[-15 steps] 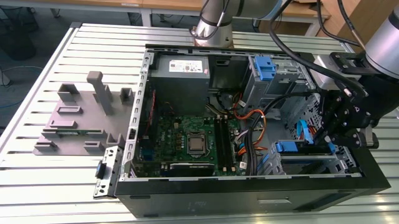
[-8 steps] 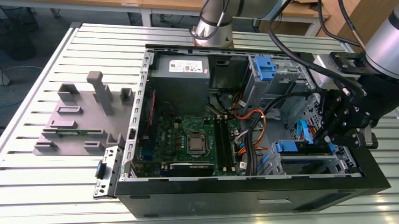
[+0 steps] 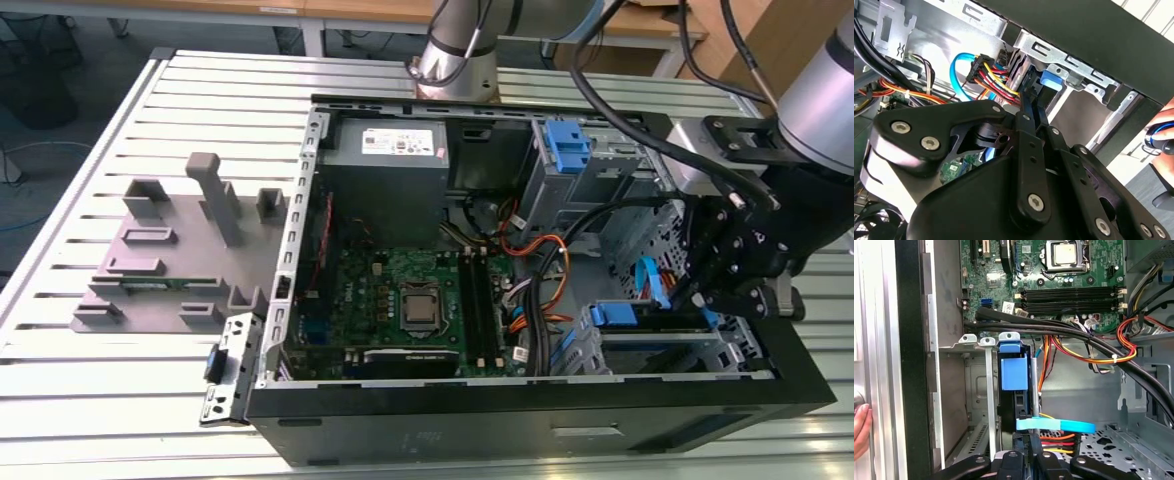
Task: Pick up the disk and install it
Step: 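Insert the second disk wire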
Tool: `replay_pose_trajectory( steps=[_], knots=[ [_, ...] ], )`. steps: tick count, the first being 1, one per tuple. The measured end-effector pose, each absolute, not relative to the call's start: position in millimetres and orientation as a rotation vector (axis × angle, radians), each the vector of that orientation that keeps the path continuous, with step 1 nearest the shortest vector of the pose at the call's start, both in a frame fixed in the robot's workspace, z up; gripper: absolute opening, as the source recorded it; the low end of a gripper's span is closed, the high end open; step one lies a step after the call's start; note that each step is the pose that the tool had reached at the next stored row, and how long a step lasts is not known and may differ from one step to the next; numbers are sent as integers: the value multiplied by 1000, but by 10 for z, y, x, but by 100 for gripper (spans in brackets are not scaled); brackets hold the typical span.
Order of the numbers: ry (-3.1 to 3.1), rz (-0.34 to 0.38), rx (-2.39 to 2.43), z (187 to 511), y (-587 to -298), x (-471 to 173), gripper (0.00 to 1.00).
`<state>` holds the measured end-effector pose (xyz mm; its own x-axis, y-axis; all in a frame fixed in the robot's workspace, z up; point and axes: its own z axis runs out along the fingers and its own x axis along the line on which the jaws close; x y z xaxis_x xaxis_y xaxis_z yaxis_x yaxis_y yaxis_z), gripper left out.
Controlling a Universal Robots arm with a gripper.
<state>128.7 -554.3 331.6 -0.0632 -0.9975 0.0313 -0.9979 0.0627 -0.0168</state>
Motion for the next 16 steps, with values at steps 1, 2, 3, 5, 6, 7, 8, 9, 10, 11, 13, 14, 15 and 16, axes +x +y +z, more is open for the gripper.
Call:
replay_pose_trajectory(
  steps=[1,2,3,5,6,7,8,9,10,11,13,14,15,16],
  knots=[
    [-2282,53,2142,3311,-5543,1287,16],
    [-2282,53,2142,3305,-5543,1287,16],
    [-2282,53,2142,3302,-5543,1287,16],
    [-2282,53,2142,3300,-5543,1287,16],
    [-2282,53,2142,3298,-5544,1287,16],
    [-2282,53,2142,3292,-5543,1287,16],
    [-2282,53,2142,3285,-5543,1287,16],
    [-2282,53,2142,3282,-5543,1287,16],
    [-2282,53,2142,3282,-5543,1287,16],
    [-2282,53,2142,3282,-5543,1287,16],
    [-2282,53,2142,3279,-5543,1287,16],
    [-2282,53,2142,3279,-5543,1287,16],
    [-2282,53,2142,3279,-5543,1287,16],
    [-2282,53,2142,3279,-5543,1287,16]
  ],
)
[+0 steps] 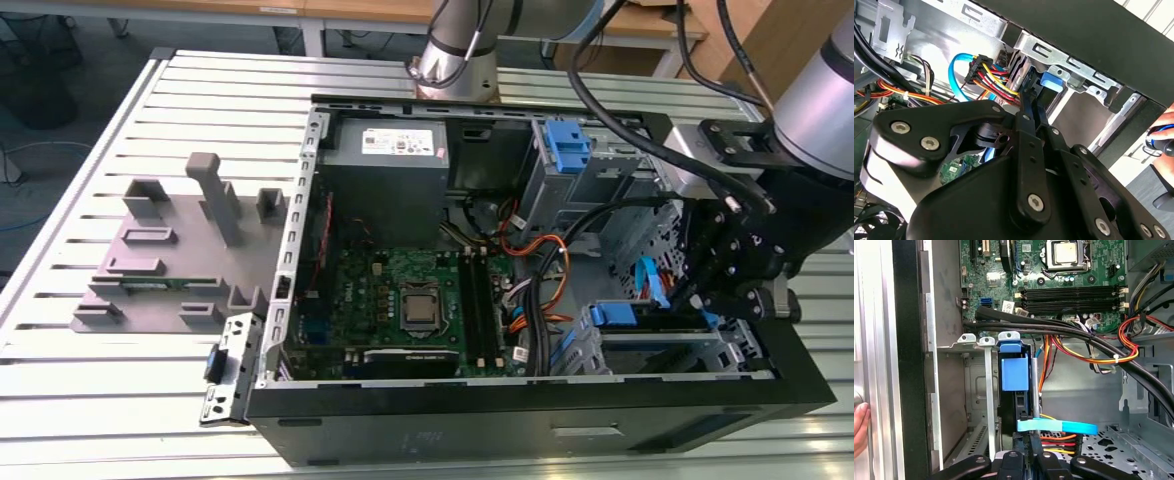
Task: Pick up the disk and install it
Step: 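Insert the second disk wire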
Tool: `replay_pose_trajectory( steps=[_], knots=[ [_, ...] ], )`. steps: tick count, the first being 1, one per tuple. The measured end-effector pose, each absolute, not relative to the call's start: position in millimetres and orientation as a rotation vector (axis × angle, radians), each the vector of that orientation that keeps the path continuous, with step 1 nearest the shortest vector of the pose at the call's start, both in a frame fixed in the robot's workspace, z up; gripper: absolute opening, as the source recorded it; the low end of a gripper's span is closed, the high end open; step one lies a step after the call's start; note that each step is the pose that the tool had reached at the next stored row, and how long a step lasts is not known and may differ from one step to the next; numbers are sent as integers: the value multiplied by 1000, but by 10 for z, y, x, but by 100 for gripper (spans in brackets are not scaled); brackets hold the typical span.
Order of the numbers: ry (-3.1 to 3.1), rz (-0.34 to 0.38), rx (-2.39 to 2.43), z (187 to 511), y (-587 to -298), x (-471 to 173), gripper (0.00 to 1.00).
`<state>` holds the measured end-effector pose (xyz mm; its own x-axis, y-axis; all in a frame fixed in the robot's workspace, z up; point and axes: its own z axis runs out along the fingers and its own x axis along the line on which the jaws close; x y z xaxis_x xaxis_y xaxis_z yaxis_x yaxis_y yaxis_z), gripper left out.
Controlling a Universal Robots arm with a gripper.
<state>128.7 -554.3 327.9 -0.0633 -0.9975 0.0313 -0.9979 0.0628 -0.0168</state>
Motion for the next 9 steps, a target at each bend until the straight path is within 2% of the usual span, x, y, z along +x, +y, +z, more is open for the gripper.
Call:
replay_pose_trajectory(
  steps=[2,3,9],
  knots=[
    [-2282,52,2142,3274,-5543,1287,17],
    [-2282,52,2142,3275,-5543,1287,24],
    [-2282,53,2142,3290,-5543,1287,24]
  ],
)
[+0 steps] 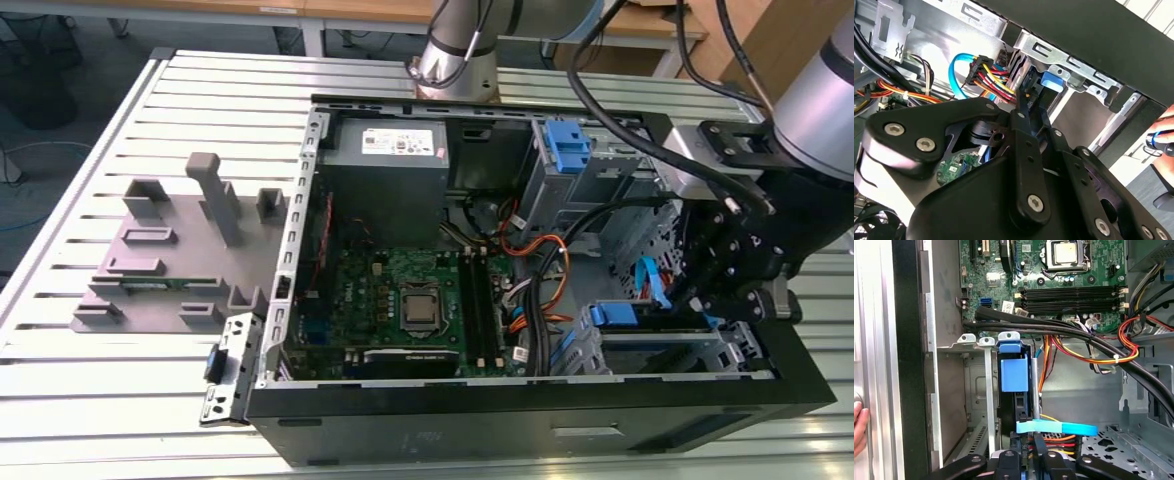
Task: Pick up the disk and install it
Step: 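Insert the second disk wire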
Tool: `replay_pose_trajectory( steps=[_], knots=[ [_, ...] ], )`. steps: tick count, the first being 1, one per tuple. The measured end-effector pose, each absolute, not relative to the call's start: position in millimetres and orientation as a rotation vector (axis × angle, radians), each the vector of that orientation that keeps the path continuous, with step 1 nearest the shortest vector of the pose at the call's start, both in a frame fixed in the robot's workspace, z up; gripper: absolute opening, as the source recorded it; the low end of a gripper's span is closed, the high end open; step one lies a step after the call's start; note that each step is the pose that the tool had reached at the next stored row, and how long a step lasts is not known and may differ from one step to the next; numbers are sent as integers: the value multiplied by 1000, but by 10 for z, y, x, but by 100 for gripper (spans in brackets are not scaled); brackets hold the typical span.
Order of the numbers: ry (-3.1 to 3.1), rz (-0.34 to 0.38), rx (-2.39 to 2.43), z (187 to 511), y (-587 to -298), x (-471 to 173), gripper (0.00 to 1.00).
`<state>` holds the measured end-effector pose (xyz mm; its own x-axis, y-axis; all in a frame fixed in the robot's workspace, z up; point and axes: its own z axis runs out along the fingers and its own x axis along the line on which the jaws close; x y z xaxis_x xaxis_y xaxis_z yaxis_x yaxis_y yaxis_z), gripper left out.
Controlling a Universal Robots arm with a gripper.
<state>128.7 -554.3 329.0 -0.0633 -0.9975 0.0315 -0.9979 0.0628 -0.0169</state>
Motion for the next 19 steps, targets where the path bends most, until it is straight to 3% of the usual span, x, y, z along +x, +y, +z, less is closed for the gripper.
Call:
replay_pose_trajectory(
  steps=[19],
  knots=[
    [-2282,53,2142,3568,-5543,1287,24]
  ],
)
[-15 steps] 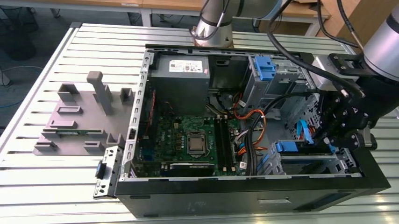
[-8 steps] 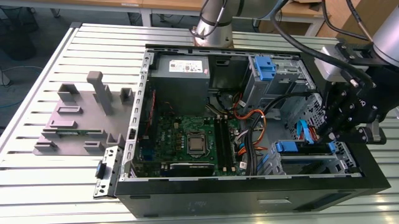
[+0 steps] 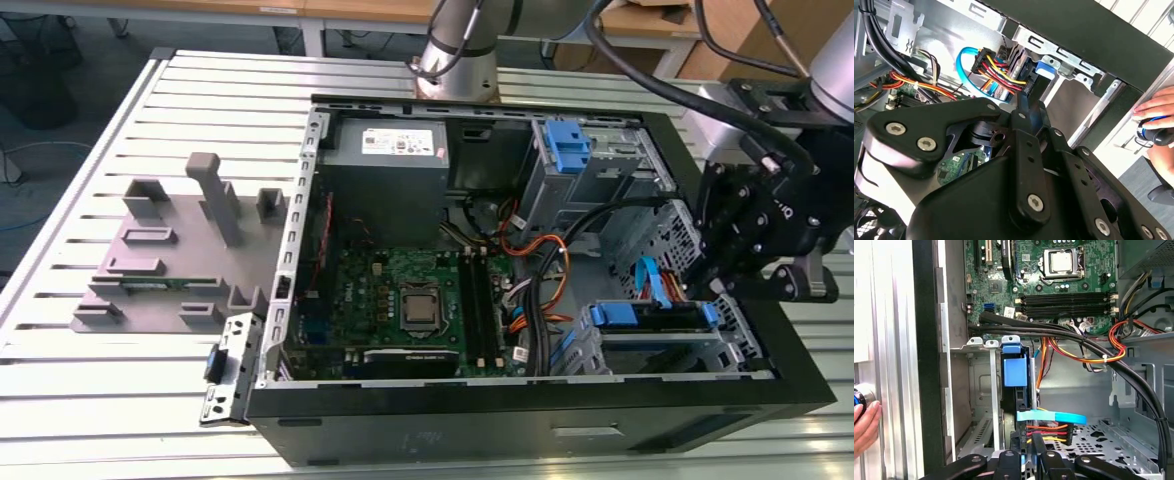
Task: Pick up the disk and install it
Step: 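Insert the second disk wire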
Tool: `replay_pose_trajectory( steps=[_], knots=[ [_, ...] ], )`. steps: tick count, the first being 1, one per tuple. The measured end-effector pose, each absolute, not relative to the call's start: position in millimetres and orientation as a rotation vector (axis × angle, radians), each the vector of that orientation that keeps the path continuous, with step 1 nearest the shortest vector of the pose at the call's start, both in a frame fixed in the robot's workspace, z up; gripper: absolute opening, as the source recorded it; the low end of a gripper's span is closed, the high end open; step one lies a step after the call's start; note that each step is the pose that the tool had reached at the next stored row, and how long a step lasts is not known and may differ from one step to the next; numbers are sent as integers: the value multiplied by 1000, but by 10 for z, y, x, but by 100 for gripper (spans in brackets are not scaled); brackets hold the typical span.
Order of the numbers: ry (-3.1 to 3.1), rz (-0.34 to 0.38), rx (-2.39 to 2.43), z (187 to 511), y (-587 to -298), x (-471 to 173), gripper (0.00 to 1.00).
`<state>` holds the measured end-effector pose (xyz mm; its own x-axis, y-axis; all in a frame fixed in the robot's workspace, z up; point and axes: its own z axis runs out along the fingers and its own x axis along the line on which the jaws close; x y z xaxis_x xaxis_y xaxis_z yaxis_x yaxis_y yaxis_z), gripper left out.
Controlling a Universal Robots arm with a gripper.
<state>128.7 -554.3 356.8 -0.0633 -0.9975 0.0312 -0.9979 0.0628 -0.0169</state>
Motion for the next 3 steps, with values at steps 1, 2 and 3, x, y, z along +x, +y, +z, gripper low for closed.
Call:
replay_pose_trajectory(
  steps=[1,2,3],
  knots=[
    [-2282,53,2142,3576,-5543,1287,24],
    [-2282,53,2142,3576,-5543,1287,24],
    [-2282,53,2142,3576,-5543,1287,24]
  ],
)
